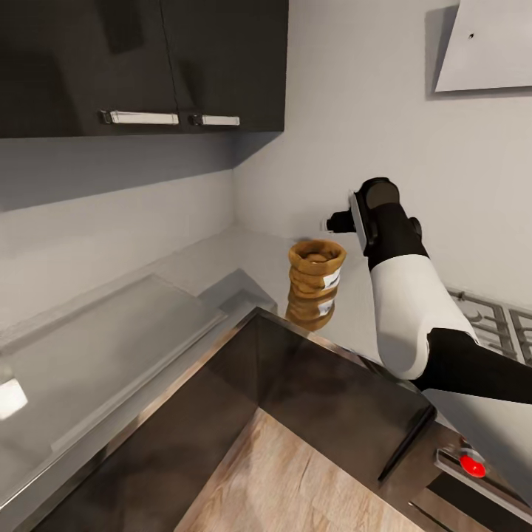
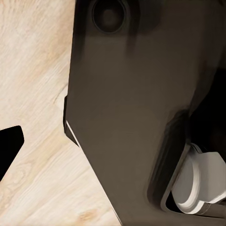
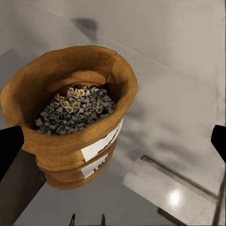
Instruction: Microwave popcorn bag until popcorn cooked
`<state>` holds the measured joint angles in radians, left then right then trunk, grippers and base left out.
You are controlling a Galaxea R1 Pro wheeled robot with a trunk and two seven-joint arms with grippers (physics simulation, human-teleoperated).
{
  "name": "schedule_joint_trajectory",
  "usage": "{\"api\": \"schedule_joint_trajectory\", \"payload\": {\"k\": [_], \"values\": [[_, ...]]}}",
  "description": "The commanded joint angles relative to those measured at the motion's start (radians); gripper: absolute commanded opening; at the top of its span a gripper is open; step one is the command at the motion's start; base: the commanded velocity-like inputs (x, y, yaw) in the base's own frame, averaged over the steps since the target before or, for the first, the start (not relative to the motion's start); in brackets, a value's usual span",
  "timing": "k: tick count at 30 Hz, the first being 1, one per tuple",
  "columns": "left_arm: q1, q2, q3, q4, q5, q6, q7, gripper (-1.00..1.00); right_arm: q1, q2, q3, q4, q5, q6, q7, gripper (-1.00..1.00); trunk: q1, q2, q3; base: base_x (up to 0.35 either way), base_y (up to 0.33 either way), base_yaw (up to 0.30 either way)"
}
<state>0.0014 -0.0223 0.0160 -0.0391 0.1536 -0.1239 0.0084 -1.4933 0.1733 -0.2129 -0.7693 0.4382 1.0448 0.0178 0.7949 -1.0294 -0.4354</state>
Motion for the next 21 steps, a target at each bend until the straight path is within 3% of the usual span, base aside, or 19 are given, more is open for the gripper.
{"api": "schedule_joint_trajectory", "payload": {"k": [1, 4, 6, 21], "values": [[0.000, 0.000, 0.001, -0.001, 0.006, -0.002, 0.001, 1.00, -0.001, 0.001, -0.012, 0.000, 0.002, 0.002, -0.030, 1.00, 0.000, -0.001, -0.001, 0.000, 0.000, 0.000], [0.000, 0.000, 0.001, -0.001, 0.006, -0.002, 0.001, 1.00, -0.001, 0.001, -0.077, 0.004, 0.002, 0.002, -0.060, 1.00, 0.000, -0.001, -0.001, 0.000, 0.000, 0.000], [0.000, 0.000, 0.001, -0.001, 0.006, -0.002, 0.001, 1.00, -0.001, 0.001, -0.094, 0.007, 0.002, 0.002, -0.064, 1.00, 0.000, -0.001, -0.001, 0.000, 0.000, 0.000], [0.000, -0.003, 0.000, 0.002, 0.003, 0.002, -0.001, 1.00, 0.007, 0.001, -0.103, 0.015, 0.001, 0.002, -0.067, 1.00, 0.000, -0.001, -0.001, 0.007, 0.000, 0.000]]}}
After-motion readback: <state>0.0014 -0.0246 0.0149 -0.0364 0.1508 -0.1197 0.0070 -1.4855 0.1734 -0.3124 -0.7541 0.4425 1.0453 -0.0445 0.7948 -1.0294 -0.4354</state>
